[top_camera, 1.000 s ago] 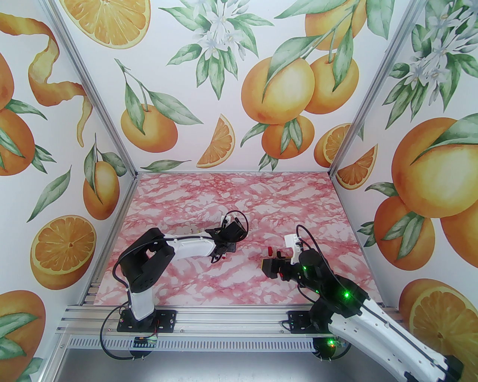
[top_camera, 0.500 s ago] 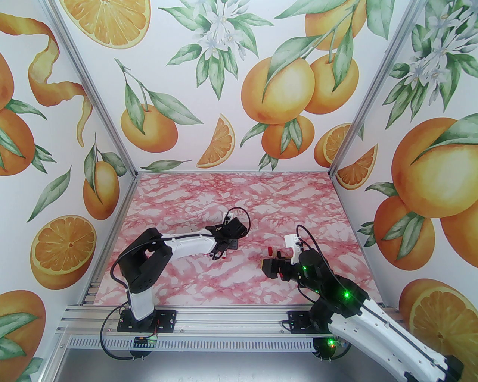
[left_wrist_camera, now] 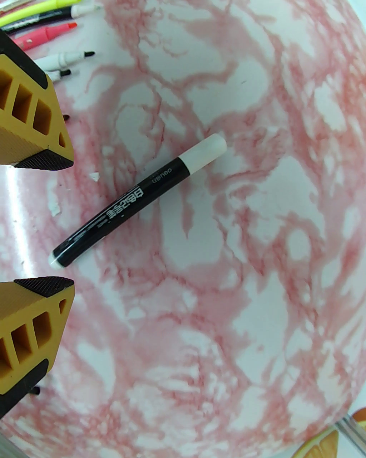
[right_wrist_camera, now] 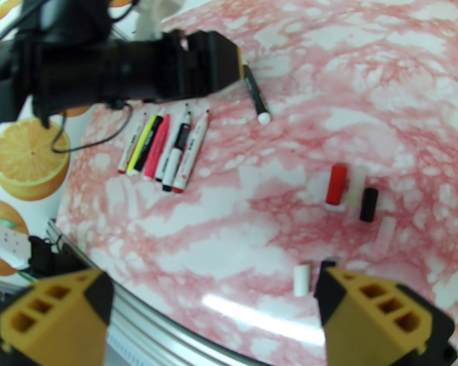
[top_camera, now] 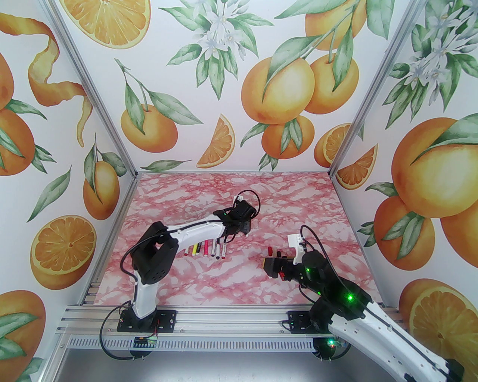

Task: Open the pen caps

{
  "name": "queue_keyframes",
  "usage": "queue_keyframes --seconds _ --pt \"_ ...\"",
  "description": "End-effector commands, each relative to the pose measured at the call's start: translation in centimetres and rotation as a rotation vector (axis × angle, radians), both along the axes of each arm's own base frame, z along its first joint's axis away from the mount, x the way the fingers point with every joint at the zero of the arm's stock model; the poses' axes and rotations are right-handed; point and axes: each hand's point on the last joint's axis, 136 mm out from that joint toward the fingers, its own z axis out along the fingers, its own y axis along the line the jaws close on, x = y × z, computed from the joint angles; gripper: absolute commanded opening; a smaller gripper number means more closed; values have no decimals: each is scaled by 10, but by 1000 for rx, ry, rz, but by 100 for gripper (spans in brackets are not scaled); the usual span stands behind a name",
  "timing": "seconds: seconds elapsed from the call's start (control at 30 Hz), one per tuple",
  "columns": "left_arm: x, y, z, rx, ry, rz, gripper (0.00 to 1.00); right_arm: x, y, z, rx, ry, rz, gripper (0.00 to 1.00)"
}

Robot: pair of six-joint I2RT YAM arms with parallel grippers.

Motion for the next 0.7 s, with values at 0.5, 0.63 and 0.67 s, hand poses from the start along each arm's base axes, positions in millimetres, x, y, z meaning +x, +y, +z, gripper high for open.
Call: queue_keyframes --seconds 0.5,0.63,0.67 --pt "19 -9 -35 22 54 36 53 -4 -10 3 -4 -6 -29 100" --pt "20 -3 -38 50 59 41 51 -4 -10 3 -2 -6 -31 100" --pt "20 -2 -39 56 60 41 50 -4 -10 3 -2 -6 -32 100"
